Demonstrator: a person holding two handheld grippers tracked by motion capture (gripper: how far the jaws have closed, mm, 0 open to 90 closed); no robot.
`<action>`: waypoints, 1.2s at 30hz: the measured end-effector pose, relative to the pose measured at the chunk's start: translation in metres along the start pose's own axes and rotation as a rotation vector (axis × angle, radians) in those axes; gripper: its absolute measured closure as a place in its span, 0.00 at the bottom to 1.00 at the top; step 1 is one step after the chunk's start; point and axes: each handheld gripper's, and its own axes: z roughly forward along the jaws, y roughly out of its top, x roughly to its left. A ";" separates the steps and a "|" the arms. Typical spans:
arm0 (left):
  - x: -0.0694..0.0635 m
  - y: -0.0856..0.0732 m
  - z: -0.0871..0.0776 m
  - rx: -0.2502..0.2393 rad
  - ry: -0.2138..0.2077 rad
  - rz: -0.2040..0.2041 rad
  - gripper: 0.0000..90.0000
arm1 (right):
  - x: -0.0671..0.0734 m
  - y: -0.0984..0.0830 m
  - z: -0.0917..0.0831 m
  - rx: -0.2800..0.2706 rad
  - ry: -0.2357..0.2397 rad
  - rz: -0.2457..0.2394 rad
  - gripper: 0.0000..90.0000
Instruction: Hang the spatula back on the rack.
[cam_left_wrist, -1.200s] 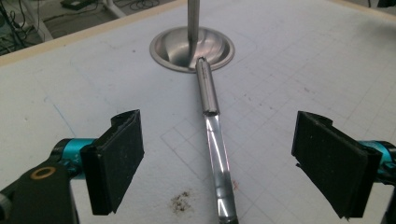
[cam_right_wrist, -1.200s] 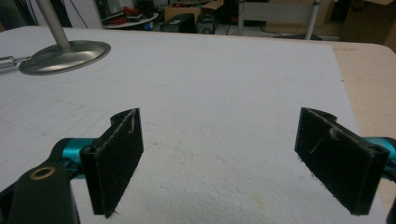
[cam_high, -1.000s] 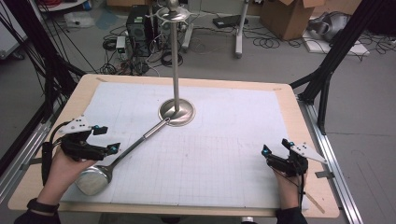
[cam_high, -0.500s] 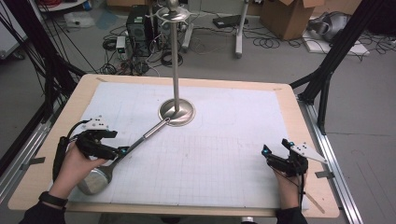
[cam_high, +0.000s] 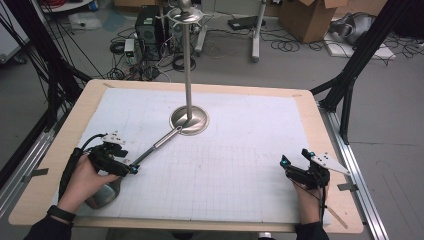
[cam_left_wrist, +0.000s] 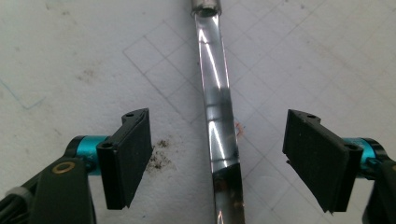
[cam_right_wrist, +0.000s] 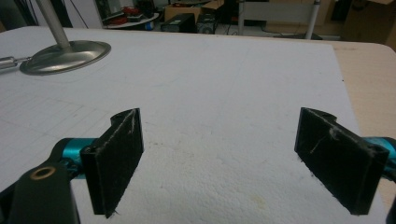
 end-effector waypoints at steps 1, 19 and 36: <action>0.000 0.000 0.002 0.007 0.001 -0.003 0.29 | 0.000 0.000 0.000 0.000 0.000 0.001 0.16; -0.006 0.003 0.012 0.091 0.062 -0.037 0.55 | 0.000 0.000 0.000 -0.001 0.000 0.008 0.16; -0.012 0.004 0.011 0.119 0.073 -0.060 0.78 | 0.000 0.000 0.000 0.000 0.000 0.004 0.16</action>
